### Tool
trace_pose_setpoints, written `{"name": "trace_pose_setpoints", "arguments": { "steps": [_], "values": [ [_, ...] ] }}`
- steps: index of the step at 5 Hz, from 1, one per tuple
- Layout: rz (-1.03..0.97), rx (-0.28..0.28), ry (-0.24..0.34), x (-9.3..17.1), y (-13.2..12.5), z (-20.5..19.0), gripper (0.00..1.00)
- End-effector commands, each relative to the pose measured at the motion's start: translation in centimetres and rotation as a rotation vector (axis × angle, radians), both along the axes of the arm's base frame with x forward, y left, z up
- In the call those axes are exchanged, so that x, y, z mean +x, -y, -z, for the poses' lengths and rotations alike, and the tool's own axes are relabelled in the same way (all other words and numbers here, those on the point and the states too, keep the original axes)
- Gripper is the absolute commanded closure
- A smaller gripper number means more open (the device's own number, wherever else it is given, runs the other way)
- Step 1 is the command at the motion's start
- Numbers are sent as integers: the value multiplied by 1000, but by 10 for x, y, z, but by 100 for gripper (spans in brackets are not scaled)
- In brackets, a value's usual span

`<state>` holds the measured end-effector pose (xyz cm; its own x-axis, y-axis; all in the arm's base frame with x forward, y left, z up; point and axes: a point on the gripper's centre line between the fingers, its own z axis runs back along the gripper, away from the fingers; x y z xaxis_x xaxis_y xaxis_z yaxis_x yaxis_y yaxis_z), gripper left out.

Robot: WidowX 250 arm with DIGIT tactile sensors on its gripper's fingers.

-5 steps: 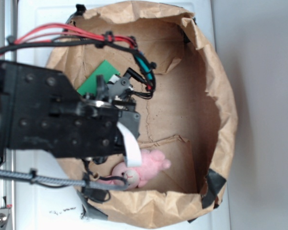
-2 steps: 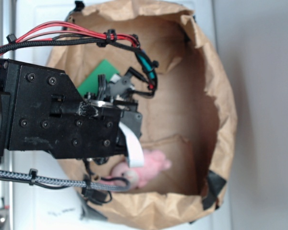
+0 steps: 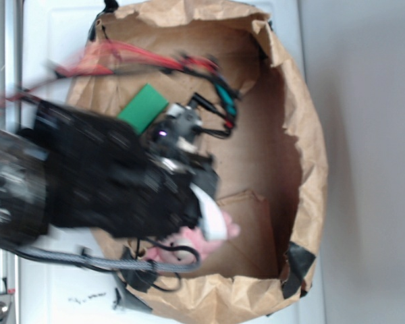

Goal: Grab the rock.

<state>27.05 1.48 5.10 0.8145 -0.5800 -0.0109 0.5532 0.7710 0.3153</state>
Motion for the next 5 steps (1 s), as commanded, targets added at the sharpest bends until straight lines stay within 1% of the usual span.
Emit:
{"name": "trace_pose_setpoints", "arguments": {
  "steps": [1,3,4,5],
  "values": [
    [36,2,82,28,11,-6,0],
    [61,22,77,25,12,-3,0],
    [94,53,48,12,13,3,0],
    [92,72,6,8,10,9,0]
  ]
}}
